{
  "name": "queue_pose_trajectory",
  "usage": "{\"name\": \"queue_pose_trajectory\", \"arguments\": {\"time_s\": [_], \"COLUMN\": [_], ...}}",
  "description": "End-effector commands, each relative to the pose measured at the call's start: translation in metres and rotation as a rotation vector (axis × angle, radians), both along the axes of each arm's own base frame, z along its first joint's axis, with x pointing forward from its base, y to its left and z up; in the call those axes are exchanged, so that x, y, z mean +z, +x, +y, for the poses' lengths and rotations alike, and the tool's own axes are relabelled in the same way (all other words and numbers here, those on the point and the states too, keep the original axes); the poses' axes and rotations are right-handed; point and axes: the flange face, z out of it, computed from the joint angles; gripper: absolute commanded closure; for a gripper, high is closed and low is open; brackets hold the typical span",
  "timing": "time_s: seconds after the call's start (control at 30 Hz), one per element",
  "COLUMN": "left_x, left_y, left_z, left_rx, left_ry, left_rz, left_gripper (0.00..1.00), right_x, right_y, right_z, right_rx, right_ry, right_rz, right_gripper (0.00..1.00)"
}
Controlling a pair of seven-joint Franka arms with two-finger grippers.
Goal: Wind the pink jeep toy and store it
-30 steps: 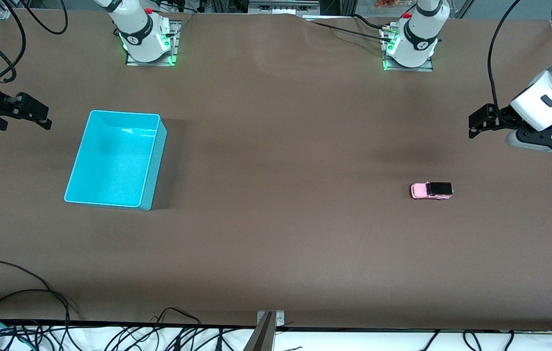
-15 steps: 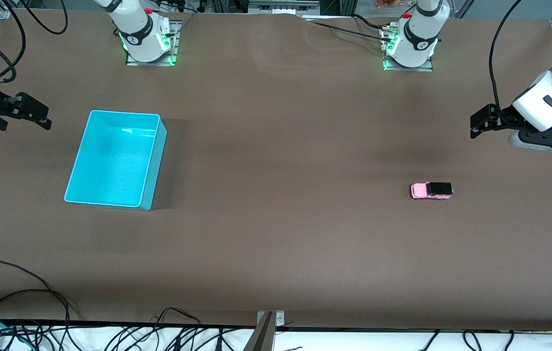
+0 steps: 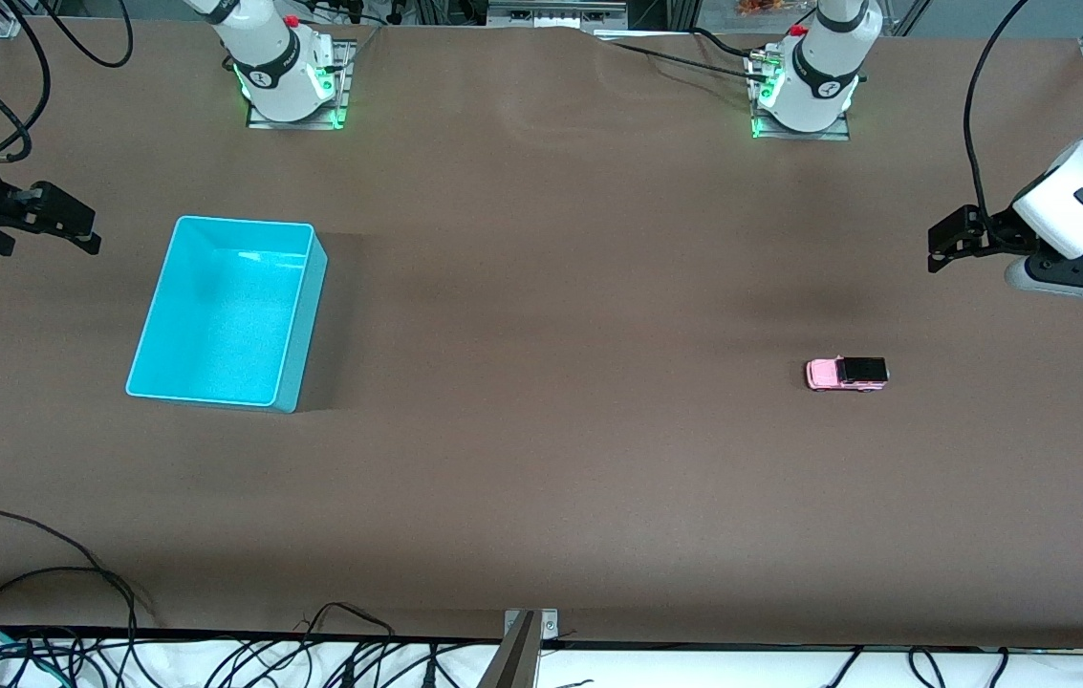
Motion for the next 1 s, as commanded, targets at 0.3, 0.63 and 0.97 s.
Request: {"name": "queue_pose_trajectory", "arguments": {"time_s": [0.3,0.63,0.97], "left_x": [-0.011,-0.043,-0.086], "left_y": [0.003,0.025,0.037], "left_z": [-0.009,-0.001,0.033], "left_rx": [-0.061,-0.32,-0.636], "left_ry": [-0.025,-0.023,-0.055], "left_rz": [0.024,0.067,0.107], "left_gripper": [0.0,0.0,0.0], "right_x": [0.003,0.003,0.003], "right_y": [0.001,0.001,0.001], "right_z": [-0.001,-0.001,-0.001], "right_rx": [0.01,0.01,0.01], "right_ry": [-0.007,-0.007,-0.007], "right_rz": [-0.002,-0.002,-0.002], "right_gripper": [0.0,0.0,0.0]}}
